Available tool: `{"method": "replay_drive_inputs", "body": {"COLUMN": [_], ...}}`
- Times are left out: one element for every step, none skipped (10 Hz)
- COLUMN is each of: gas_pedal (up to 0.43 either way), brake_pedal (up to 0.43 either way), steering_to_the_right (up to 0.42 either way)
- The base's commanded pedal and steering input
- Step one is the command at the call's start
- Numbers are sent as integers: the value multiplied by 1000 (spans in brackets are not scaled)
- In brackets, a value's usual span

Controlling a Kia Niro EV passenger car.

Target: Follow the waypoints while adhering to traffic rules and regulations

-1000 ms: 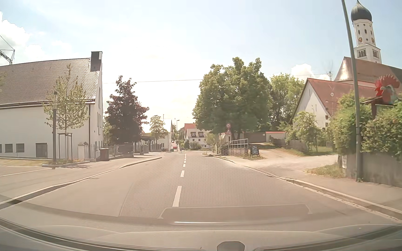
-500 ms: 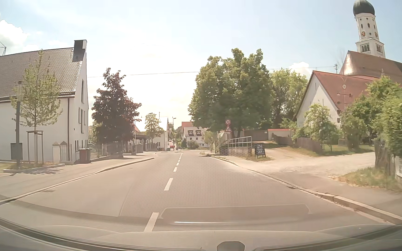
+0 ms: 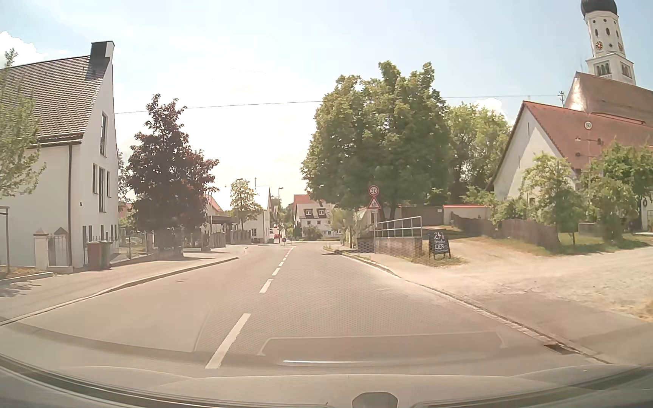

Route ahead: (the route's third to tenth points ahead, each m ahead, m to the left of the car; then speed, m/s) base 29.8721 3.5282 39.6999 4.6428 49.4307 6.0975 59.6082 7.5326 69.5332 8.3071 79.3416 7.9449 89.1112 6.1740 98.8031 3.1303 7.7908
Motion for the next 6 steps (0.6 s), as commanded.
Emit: {"method": "replay_drive_inputs", "body": {"gas_pedal": [118,118,118,118,118,98], "brake_pedal": [0,0,0,0,0,0], "steering_to_the_right": [-14,-17,-19,-21,-23,-25]}}
